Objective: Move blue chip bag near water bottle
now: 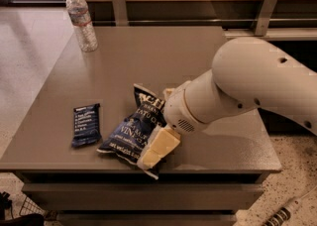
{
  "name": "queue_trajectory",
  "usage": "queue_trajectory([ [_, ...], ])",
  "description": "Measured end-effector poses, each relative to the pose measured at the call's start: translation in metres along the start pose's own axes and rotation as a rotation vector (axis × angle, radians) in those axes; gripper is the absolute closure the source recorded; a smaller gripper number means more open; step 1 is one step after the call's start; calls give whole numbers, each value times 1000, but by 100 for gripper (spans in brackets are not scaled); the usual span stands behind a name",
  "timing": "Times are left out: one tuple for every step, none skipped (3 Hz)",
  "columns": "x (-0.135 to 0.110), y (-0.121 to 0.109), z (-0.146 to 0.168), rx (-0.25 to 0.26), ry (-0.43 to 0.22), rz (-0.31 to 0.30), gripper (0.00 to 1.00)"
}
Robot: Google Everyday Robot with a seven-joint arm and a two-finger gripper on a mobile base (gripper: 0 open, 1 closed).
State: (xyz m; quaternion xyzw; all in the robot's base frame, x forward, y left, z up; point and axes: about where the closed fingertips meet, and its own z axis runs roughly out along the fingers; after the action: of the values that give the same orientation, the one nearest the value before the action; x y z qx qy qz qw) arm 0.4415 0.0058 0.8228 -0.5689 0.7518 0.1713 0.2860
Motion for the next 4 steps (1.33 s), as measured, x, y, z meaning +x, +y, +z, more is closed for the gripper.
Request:
queue_trajectory([
  [-2, 11, 21, -16, 7, 13, 23],
  [-3, 11, 18, -13, 7, 7, 54],
  [-4, 11, 17, -13, 7, 6, 85],
  [-7, 11, 19, -20, 0, 3, 100],
])
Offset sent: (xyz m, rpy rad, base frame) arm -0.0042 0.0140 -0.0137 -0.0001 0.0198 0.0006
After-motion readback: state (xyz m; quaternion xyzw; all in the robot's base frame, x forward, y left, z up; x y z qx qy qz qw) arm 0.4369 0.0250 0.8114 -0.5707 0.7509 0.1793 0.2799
